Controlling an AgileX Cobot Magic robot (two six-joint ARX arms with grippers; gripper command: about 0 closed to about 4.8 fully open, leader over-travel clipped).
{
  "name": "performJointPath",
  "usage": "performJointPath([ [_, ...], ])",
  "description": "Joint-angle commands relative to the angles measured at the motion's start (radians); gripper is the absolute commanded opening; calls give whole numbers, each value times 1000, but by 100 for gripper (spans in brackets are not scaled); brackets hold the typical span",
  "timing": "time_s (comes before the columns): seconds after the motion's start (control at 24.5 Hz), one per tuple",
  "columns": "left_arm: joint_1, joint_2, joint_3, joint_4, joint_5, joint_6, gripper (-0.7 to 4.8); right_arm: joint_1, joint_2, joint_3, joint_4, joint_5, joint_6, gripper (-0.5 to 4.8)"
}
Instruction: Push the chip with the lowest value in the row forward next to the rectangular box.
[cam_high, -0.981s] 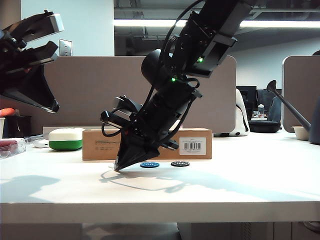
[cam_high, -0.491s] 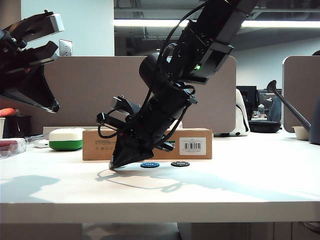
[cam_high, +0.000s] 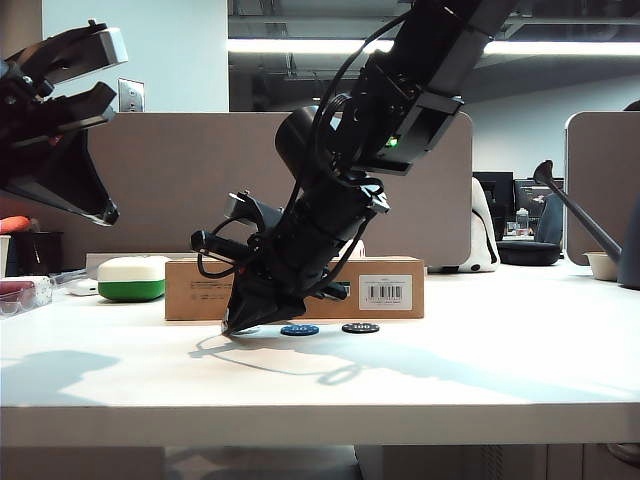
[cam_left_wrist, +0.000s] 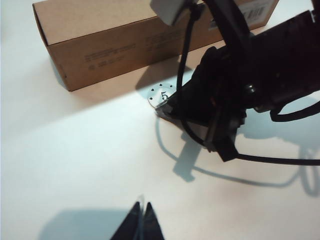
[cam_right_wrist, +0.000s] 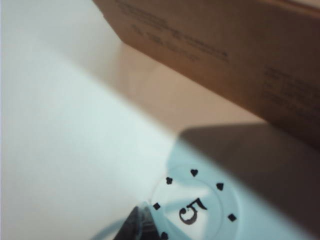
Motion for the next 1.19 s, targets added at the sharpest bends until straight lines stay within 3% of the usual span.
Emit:
performJointPath([
  [0.04,0,-3,3,12,0,1,-5,-2,27,-13,-80,49,5,-9],
  [0.78,0,-3,3,12,0,1,-5,-5,27,-13,-156,38,26,-9],
  [0.98,0,-3,3,12,0,1,-5,-8,27,-13,-151,115,26,-9],
  [1.19,0,-3,3,12,0,1,-5,-29,28,-13,-106,123,26,-9],
])
